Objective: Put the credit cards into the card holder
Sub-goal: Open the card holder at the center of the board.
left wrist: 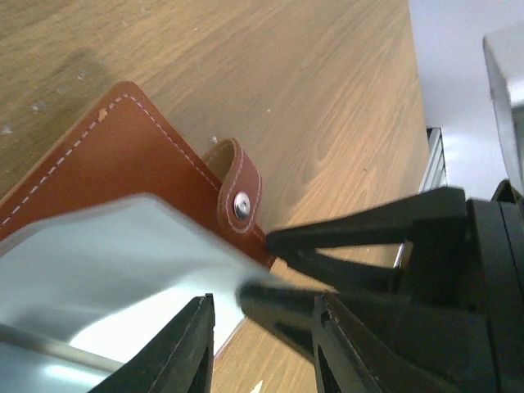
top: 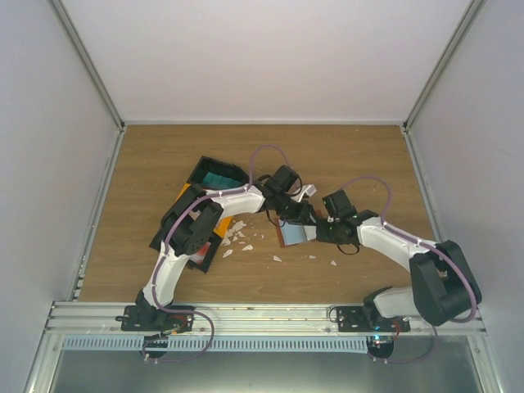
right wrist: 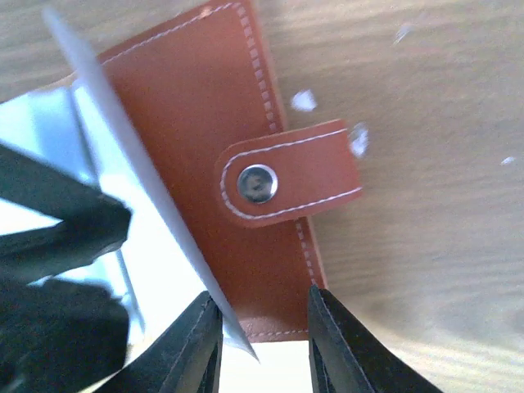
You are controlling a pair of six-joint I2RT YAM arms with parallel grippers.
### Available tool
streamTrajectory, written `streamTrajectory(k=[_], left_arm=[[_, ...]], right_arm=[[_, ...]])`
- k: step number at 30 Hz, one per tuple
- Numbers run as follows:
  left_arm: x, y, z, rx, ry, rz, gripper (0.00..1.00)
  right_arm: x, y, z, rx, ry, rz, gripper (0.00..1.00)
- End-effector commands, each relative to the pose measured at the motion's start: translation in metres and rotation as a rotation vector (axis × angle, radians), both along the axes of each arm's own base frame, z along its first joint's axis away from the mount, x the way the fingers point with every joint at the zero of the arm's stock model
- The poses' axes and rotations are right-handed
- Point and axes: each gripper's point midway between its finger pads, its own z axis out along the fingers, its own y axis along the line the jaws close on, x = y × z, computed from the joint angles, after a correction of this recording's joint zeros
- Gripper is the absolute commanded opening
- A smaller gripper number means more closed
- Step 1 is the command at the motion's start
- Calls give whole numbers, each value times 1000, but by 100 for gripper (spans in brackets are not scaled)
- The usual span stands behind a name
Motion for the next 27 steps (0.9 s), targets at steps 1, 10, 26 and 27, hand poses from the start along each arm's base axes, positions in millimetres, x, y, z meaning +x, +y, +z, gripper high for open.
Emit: streamTrajectory(k=[1, 10, 26, 27], left_arm=[[12, 7, 11, 1, -56, 25, 37], [25, 52, 29, 53, -141, 133, 40], [43, 18, 8, -3, -77, 74, 36], [44, 15, 6, -3, -69, 74, 36]], right_arm=[[34, -18, 11, -113, -104, -121, 32], [50, -20, 22, -244, -124, -30, 47], [52, 17, 46, -132, -148, 154, 10], [51, 22, 46, -110, -151, 178, 10]])
